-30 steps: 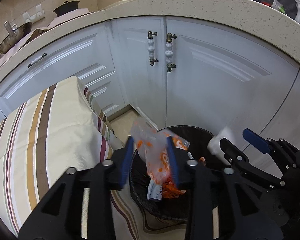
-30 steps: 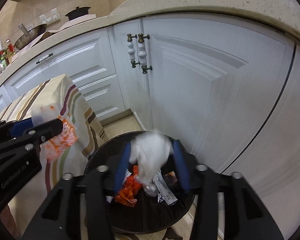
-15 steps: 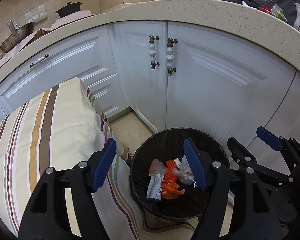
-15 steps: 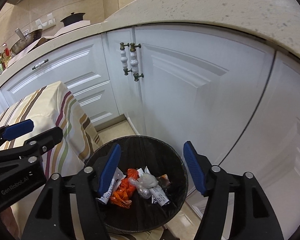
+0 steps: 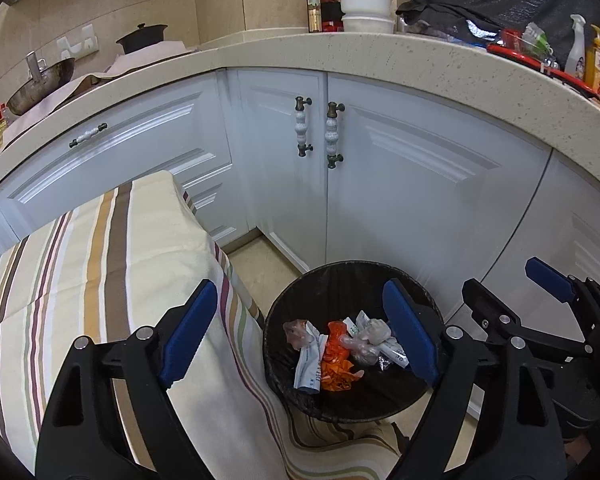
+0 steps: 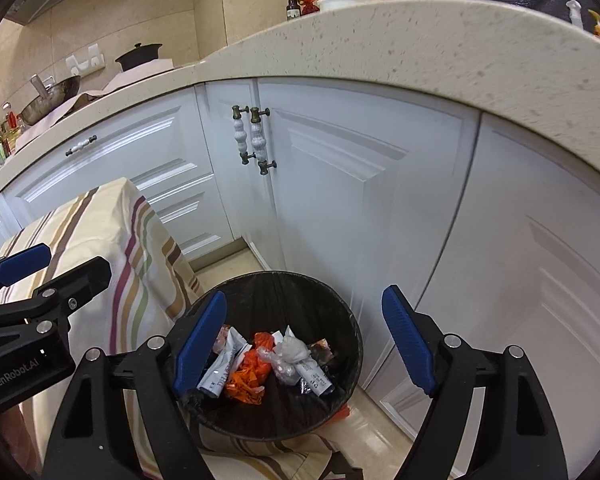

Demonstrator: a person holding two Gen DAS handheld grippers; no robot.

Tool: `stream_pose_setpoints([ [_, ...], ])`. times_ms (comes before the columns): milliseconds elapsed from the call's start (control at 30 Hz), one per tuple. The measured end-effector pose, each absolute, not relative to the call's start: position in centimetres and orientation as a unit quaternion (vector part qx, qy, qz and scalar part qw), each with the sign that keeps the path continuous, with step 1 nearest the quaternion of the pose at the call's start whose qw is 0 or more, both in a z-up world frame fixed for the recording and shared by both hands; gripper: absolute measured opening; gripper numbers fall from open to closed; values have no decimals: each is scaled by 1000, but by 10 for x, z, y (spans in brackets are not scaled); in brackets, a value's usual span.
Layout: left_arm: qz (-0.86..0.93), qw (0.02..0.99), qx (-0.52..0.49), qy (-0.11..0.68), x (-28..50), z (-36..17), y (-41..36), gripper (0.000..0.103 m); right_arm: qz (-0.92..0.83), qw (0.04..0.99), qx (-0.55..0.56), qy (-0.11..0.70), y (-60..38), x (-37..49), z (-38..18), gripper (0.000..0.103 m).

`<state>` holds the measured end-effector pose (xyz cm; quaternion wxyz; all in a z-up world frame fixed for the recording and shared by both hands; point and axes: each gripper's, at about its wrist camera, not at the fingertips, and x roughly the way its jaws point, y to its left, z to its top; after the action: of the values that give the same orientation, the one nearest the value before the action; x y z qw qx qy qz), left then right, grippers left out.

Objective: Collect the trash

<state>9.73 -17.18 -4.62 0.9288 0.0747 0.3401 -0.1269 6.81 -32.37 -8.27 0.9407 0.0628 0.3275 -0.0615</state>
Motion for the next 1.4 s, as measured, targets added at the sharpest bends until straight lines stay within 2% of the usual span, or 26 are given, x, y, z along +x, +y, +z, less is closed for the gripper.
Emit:
stream_pose_setpoints([
  [200, -124, 936, 68, 323, 74, -34, -151, 88, -60, 944, 67, 318, -313, 46, -71, 80],
  [833, -122, 957, 30, 261, -16, 4, -76, 96, -55, 963, 50, 259, -271, -35, -24, 84],
  [1400, -120, 967, 3, 226, -64, 19, -43, 97, -44, 974, 24, 221, -242, -86, -6, 85],
])
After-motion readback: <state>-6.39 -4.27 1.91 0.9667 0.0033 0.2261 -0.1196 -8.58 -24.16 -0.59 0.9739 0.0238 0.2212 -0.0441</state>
